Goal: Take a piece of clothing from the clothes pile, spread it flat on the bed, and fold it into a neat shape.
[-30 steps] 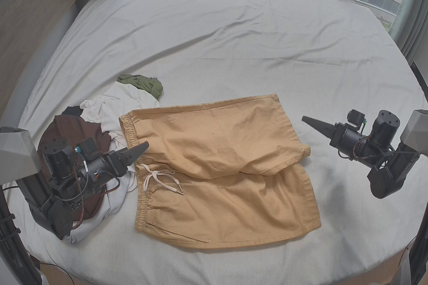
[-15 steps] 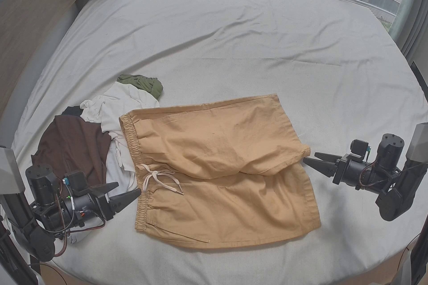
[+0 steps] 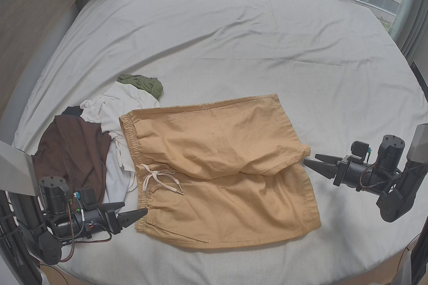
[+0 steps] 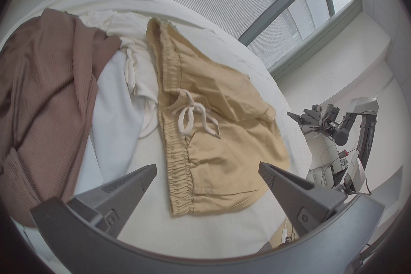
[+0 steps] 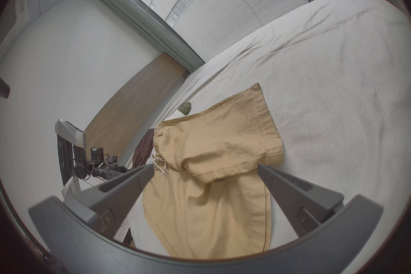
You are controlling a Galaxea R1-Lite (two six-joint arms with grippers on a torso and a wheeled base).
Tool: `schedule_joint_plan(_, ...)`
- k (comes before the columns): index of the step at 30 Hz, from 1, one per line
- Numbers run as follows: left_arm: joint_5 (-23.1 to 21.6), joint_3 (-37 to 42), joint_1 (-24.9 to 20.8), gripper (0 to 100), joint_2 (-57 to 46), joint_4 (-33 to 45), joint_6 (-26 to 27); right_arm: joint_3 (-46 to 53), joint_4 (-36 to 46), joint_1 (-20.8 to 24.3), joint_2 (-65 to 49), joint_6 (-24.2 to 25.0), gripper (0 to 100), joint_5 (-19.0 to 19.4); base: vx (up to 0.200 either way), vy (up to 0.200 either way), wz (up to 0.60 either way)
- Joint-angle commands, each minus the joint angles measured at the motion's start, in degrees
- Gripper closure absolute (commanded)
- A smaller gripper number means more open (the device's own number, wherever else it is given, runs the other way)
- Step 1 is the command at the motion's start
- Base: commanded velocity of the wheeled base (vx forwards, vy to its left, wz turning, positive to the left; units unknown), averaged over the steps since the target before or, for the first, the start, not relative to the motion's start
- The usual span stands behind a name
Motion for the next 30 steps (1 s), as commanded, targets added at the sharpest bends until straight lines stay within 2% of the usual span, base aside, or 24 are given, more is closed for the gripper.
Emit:
schedule_joint_plan(1, 0.1, 1.0, -0.6, 0, 3.2, 0.0, -0.1, -0.2, 0.0, 0.0, 0.2, 0.1, 0, 0.0, 0.000, 0.000, 0.00)
schedule_joint_plan(10, 3.3, 1.0, -3.0, 0, 5.3, 0.0, -0.1, -0.7, -0.1, -0.3, 0.4, 0.1, 0, 0.0, 0.000, 0.000, 0.00)
schedule_joint_plan(21, 3.3, 0.9, -2.8, 0, 7.0, -0.1, -2.0, -0.8, -0.1, -0.4, 0.9, 0.2, 0, 0.0, 0.000, 0.000, 0.00)
schedule_joint_plan(30, 3.3, 0.3, -3.4, 0, 8.3, -0.1, -8.6, -1.1, -0.1, -0.4, 0.9, 0.2, 0, 0.0, 0.000, 0.000, 0.00)
